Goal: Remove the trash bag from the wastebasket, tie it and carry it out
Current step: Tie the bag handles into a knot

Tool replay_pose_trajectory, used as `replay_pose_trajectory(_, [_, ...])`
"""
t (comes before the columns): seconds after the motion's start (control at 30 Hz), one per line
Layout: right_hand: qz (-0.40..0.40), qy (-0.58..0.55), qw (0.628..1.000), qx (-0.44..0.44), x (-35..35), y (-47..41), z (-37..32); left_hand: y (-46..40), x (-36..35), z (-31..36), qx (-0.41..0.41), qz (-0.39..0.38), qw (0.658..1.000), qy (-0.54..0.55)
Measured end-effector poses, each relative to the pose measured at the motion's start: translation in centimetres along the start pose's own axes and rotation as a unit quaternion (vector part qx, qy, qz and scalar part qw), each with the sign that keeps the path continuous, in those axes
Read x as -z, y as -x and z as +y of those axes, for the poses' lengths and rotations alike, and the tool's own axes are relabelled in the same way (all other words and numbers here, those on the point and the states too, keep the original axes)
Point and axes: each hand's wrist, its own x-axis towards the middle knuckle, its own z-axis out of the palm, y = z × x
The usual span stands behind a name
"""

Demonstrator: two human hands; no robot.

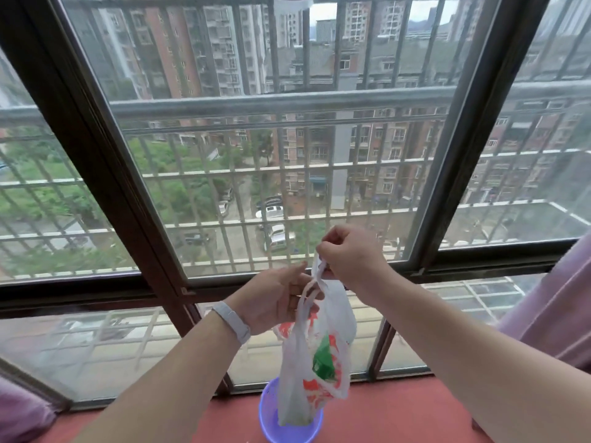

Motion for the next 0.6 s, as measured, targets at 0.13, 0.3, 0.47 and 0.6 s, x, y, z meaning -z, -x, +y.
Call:
replay_pose_trajectory(0.13, [0.008, -0.001, 1.0, 0.023, 0.0, -0.3, -0.1, -0.7, -0.1, 0.0, 0.027, -0.033, 0.999, 0.011])
replay_pose_trajectory(0.3, [0.021, -0.013, 1.0, 0.009, 0.7, -1.0, 0.0, -0.7, 0.1, -0.2, 0.045, -0.001, 0.998, 0.033])
replay_pose_trajectory(0.47, [0.014, -0.021, 1.0, 0.005, 0.4, -0.8, -0.4, -1.0, -0.5, 0.0, 0.051, -0.009, 0.998, 0.031])
replay_pose_trajectory(0.6, [-0.014, -0.007, 1.0, 0.014, -0.1, -0.2, -1.2, -1.7, -1.0, -0.3, 0.057, -0.002, 0.998, 0.034])
